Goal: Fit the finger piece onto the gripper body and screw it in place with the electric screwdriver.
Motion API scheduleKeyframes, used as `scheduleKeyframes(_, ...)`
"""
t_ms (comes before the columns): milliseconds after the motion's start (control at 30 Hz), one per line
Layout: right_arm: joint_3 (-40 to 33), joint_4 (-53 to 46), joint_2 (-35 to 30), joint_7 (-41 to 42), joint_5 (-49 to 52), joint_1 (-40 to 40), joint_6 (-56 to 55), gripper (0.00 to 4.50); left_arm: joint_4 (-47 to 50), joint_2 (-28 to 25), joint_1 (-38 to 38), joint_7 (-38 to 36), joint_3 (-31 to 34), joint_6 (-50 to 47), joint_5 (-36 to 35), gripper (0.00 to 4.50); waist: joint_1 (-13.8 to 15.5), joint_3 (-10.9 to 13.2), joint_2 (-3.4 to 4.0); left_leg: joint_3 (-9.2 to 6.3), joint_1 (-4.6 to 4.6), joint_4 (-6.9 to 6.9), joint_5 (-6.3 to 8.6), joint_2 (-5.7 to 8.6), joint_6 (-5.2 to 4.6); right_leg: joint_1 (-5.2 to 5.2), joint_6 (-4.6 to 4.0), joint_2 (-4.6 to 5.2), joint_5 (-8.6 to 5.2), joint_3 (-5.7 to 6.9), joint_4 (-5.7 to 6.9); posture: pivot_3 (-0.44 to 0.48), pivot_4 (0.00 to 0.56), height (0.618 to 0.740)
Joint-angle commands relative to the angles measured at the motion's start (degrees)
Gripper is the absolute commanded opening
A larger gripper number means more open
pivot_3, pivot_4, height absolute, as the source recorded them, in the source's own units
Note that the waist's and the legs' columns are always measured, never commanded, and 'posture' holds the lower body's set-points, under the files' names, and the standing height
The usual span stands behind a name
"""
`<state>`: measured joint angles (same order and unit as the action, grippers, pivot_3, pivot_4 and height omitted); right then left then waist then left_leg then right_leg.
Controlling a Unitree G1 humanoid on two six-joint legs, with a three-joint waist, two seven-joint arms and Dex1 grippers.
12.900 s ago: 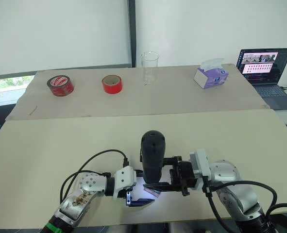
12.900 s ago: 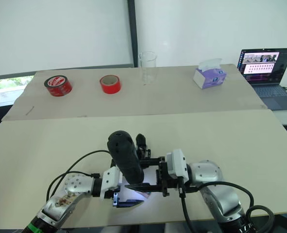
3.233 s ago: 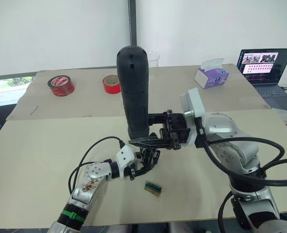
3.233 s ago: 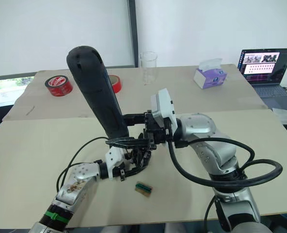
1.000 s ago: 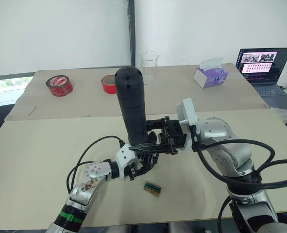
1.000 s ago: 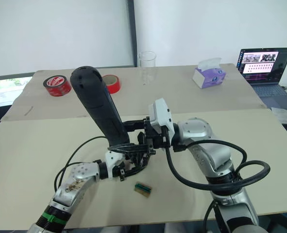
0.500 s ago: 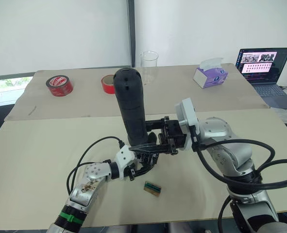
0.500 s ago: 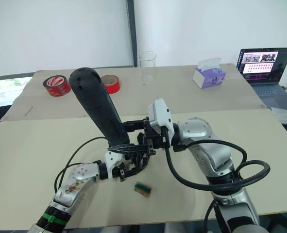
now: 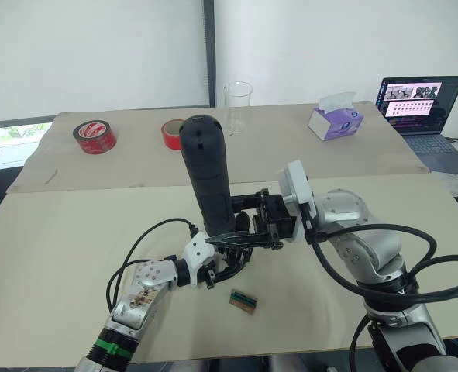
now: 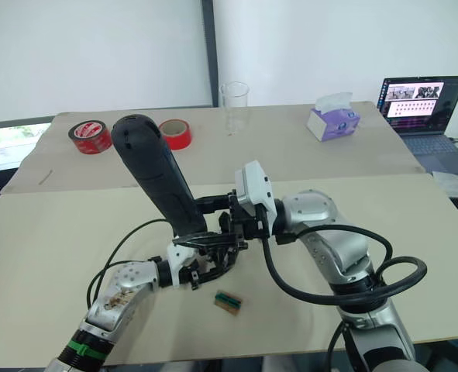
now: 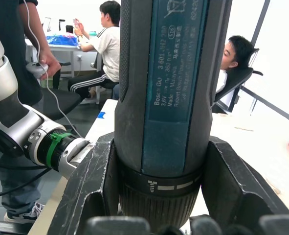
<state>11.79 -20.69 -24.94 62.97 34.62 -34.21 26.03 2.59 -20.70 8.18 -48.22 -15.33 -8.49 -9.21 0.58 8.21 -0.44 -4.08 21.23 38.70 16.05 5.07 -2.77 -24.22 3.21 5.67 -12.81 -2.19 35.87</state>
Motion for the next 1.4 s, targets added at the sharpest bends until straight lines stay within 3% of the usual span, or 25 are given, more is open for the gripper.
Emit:
scheduleKeyframes(33,-0.8,-1.5,0.5,-0.4,0.5,-0.2,-1.2,1.92,-2.5,-0.6,-1.9,-0.4,-1.6,-1.2,1.0,2.29,0.0,0.0,0.00,0.00,0.00,0.00,0.00,0.00,0.00,0.00,0.00,0.00,0.00,0.00,0.00,0.000,0.150,0.740)
scheduleKeyframes(867,-2.1,4.2,2.7,-2.2,-0.2,6.7,-2.9,1.92,-3.6,-0.6,-2.0,-0.2,-1.4,-0.3,1.0,2.29,0.0,0.0,-0.02,0.00,-0.09,-0.01,0.00,-0.01,0.00,0.06,0.00,-0.01,0.00,0.00,0.00,0.000,0.150,0.740)
scheduleKeyframes(1400,3.8,8.3,2.8,-4.8,-4.8,7.3,-2.3,1.92,-3.0,-0.9,-2.9,-0.1,-1.2,-0.3,1.1,2.29,-0.2,-1.1,-0.07,0.01,-0.61,-0.45,0.01,-0.02,0.01,0.21,-0.02,-0.02,-0.02,-0.05,-0.15,0.000,0.150,0.740)
